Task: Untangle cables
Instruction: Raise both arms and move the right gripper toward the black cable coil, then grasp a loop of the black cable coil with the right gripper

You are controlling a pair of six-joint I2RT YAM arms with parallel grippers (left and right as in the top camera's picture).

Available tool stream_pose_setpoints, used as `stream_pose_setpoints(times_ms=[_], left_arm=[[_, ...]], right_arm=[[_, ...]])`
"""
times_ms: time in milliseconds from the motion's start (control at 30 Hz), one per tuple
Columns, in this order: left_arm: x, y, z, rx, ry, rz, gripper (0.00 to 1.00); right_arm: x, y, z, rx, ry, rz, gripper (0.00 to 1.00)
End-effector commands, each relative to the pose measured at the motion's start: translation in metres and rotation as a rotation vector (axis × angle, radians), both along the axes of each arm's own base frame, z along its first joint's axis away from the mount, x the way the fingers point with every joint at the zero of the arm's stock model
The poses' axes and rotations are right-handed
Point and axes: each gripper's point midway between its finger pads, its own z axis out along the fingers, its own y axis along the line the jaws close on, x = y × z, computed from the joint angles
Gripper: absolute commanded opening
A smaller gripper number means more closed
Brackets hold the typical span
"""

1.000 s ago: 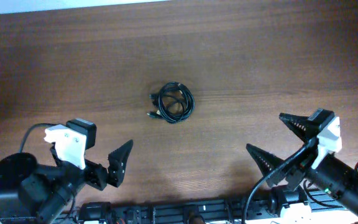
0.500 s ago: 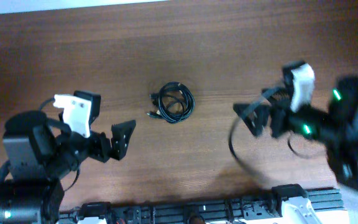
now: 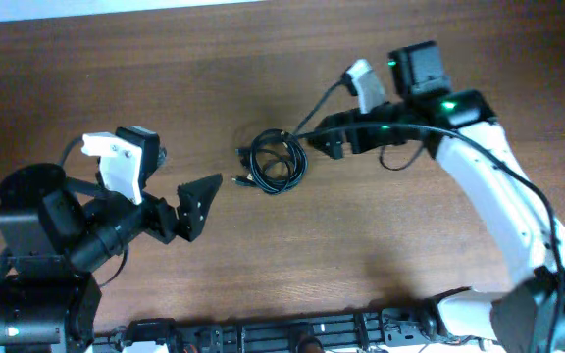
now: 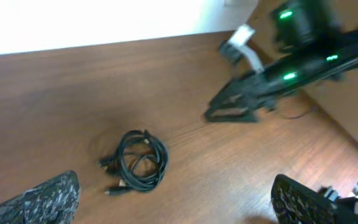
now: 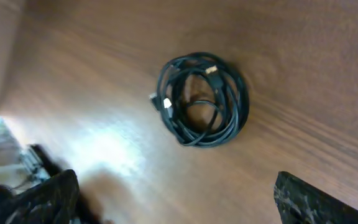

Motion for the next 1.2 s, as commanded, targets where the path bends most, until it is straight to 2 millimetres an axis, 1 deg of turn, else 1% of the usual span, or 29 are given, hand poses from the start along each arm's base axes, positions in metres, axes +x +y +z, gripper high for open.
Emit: stream_pose_setpoints(times_ms=[0,100,233,300,400,467,533,633,667,700,800,1033,1167], left_arm=[[-0.005,-0.008,0.014,-0.035,-0.041,-0.051,0.99],[-0.009,-0.015,0.021,-0.064,-0.064,-0.103,0.99],[-0.019,-0.028,0.033,-0.116,-0.095,-0.203,0.99],[-0.023,-0.032,0.037,-0.132,-0.104,-0.235,0.99],[-0.025,-0.033,0.038,-0.147,-0.093,-0.241,0.99],[-0.026,-0.035,0.04,-0.155,-0.097,-0.253,0.99],[-0.026,-0.034,0.041,-0.155,-0.103,-0.254,0.99],[-0.026,-0.035,0.043,-0.155,-0.113,-0.258,0.99],[-0.026,-0.036,0.044,-0.158,-0.115,-0.264,0.99],[-0.027,-0.036,0.044,-0.159,-0.117,-0.268,0.99],[-0.026,-0.036,0.046,-0.158,-0.126,-0.268,0.99],[-0.026,-0.036,0.049,-0.159,-0.143,-0.274,0.99],[-0.027,-0.037,0.049,-0.163,-0.142,-0.283,0.99]], right_arm=[[0.019,-0.009,-0.026,-0.152,0.001,-0.116,0.99],[0.024,-0.001,-0.038,-0.157,0.018,-0.116,0.99],[0.024,0.008,-0.059,-0.178,0.057,-0.081,1.0],[0.023,0.015,-0.069,-0.201,0.05,-0.037,0.94],[0.024,0.015,-0.087,-0.273,0.056,-0.036,0.81],[0.024,0.016,-0.1,-0.295,0.076,-0.029,0.75],[0.023,0.017,-0.11,-0.304,0.1,-0.023,0.71],[0.019,0.021,-0.123,-0.319,0.13,-0.007,0.69],[0.018,0.022,-0.128,-0.325,0.14,-0.001,0.64],[0.017,0.023,-0.13,-0.327,0.145,0.002,0.56],[0.016,0.027,-0.134,-0.329,0.148,0.012,0.56],[0.013,0.039,-0.137,-0.329,0.134,0.036,0.56],[0.014,0.04,-0.149,-0.362,0.137,0.04,0.56]])
